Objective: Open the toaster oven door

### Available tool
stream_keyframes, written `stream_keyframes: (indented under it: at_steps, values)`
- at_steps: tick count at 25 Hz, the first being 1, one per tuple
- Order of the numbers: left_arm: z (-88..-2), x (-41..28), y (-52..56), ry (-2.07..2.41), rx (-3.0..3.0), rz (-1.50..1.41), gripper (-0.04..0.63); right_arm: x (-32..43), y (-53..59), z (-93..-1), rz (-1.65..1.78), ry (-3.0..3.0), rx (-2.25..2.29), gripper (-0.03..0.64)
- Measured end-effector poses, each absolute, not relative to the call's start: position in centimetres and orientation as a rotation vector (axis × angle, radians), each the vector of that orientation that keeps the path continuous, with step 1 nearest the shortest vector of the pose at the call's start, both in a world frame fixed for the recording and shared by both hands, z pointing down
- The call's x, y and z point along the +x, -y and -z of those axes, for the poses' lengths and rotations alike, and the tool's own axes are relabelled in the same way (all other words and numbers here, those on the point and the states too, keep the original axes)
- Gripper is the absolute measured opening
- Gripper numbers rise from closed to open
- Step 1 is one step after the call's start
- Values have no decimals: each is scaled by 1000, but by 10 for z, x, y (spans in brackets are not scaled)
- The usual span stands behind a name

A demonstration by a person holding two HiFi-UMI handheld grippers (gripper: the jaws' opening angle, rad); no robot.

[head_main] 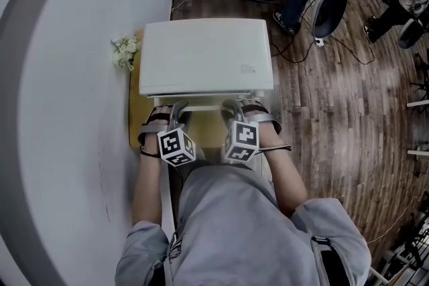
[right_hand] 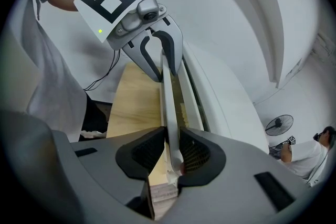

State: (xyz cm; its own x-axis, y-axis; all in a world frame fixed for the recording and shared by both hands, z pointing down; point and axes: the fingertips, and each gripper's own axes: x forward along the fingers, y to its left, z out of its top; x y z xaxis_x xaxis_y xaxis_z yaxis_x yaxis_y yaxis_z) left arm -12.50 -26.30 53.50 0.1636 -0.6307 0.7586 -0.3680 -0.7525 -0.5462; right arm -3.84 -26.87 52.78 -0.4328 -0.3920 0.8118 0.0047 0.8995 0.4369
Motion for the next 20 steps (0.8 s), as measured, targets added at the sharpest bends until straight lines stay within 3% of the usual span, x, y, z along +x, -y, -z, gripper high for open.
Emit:
stream_keyframes:
  at_steps: [20]
  values:
    - [-548,-122,228,-1090,-2144,1566,118,-33,233,-543,466,1942,308,69]
